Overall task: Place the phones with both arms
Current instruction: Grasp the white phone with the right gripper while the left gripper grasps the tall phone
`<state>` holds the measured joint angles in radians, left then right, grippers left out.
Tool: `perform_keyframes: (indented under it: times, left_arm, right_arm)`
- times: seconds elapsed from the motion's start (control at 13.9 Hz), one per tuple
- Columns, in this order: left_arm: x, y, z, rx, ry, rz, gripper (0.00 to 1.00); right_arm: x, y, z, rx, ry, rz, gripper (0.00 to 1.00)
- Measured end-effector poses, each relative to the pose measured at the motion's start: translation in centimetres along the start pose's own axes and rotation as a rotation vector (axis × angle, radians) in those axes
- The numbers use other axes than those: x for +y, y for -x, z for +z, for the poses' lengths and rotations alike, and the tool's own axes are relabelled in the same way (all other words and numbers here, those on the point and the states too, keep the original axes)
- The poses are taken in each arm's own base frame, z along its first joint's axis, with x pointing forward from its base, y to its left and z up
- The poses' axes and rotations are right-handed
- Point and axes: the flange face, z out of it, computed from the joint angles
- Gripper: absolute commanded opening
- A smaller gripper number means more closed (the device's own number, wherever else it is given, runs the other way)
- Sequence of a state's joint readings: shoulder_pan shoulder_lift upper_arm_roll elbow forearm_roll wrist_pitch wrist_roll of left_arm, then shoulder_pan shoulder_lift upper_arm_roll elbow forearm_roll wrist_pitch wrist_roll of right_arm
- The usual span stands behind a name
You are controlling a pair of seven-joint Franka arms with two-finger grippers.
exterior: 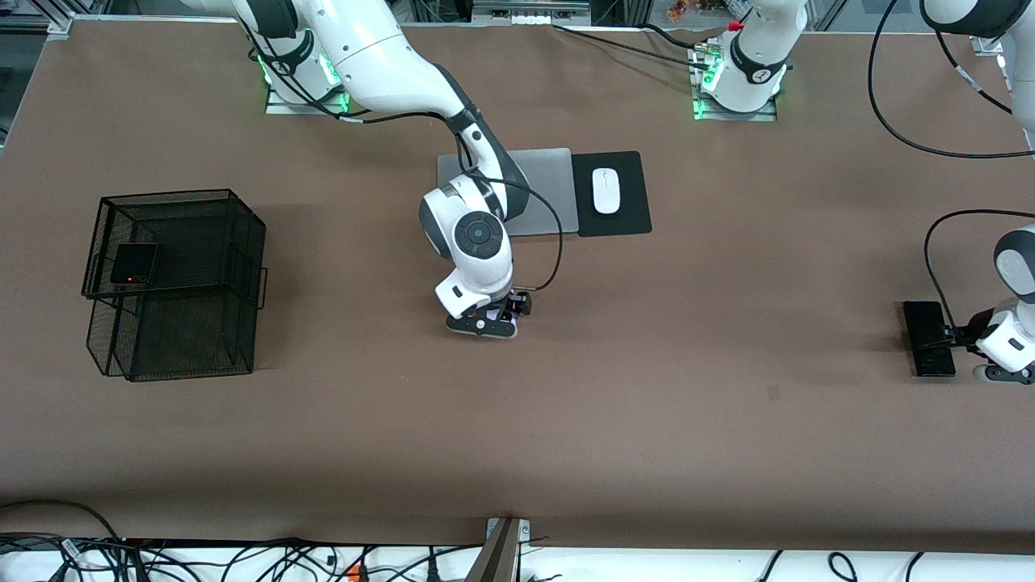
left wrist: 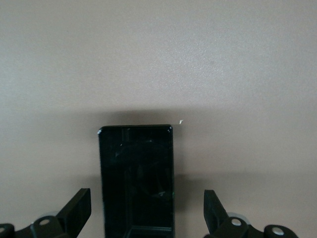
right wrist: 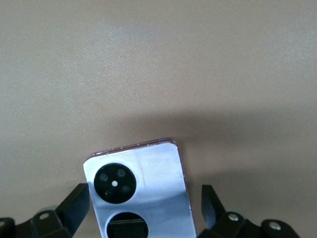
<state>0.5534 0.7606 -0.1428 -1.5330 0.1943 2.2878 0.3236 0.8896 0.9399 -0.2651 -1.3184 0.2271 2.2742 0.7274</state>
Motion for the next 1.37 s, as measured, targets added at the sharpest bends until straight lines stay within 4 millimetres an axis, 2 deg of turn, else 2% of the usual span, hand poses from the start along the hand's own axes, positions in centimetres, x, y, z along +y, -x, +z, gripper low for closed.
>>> perform_keyframes:
  times: [0.14,0.43,0.65,0.94,1.01,1.08,1.15,1.23,1.3,1.37]
  left_arm:
    - [0.0,0.3,0.5,0.010,-0.001,-0.014,1.00]
    - [-1.2,0.8,1.3,0.024,-0.003,-0.035,1.00]
    - [-1.7,1.4,3.1,0.030,0.002,-0.046,1.00]
    - [-1.4,2.1,5.0,0.027,0.010,-0.050,1.00]
    - [-1.5,2.1,5.0,0.030,0.010,-0.053,1.00]
    - [-1.7,2.2,5.0,0.033,0.010,-0.056,1.00]
    - [-1.9,2.4,5.0,0.037,0.008,-0.061,1.00]
    - [-2.2,2.5,5.0,0.041,0.007,-0.065,1.00]
    - [-2.3,2.6,5.0,0.043,0.007,-0.066,1.00]
    - [-2.3,2.6,5.0,0.044,0.008,-0.067,1.00]
  right_arm:
    - [-0.1,0.1,0.1,0.007,-0.003,-0.006,1.00]
    - [-0.3,0.2,0.3,0.021,-0.012,-0.038,1.00]
    - [-0.6,0.4,0.3,0.026,-0.014,-0.070,1.00]
    - [-0.6,0.4,0.7,0.042,-0.011,-0.096,1.00]
    - [-0.5,0.4,0.9,0.043,-0.009,-0.098,0.96]
    - [-0.5,0.5,1.0,0.043,-0.008,-0.100,0.71]
    - [-0.5,0.5,1.1,0.044,-0.008,-0.100,0.37]
    - [-0.5,0.5,1.1,0.044,-0.008,-0.101,0.18]
    - [-0.5,0.4,1.1,0.046,-0.009,-0.101,0.02]
    - [-0.5,0.4,1.0,0.047,-0.010,-0.101,0.00]
